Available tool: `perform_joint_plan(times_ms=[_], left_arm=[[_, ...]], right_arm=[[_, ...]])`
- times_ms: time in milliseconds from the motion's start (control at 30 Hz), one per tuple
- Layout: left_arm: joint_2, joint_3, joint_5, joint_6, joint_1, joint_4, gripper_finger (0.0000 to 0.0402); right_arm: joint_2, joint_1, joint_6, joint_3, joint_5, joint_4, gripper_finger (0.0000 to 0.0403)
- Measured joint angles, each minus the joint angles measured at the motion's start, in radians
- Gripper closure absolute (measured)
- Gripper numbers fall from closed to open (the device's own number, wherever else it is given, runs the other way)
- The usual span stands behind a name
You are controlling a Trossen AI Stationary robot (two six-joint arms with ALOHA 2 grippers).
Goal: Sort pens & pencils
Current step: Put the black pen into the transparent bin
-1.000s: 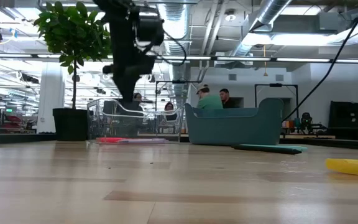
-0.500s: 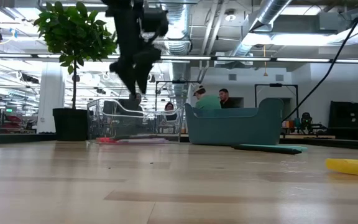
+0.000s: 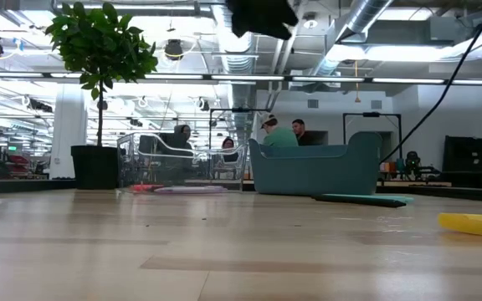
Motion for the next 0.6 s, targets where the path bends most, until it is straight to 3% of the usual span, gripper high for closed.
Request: perform_joint_plan(times_ms=[100, 267, 467, 600], left_arm=[[0.049, 0.001, 0.034, 0.053, -0.010, 0.103, 0.0215], [0.173, 0.000, 0.147, 0.138, 0.011, 0.089, 0.0220], [0.349, 0.020, 0.179, 0.279, 0.038, 0.158, 0.0220], [0.472, 0.099, 0.221, 0.320, 0.063, 0.204, 0.0220]], right_arm=[[0.000, 0.000, 0.000, 0.000, 0.000, 0.005, 0.0280], [0.002, 0.002, 0.000, -0.005, -0.001, 0.010, 0.0280], [0.011, 0.002, 0.000, -0.006, -0.002, 0.019, 0.0280], [0.012, 0.000, 0.000, -0.005, -0.004, 0.031, 0.0280]])
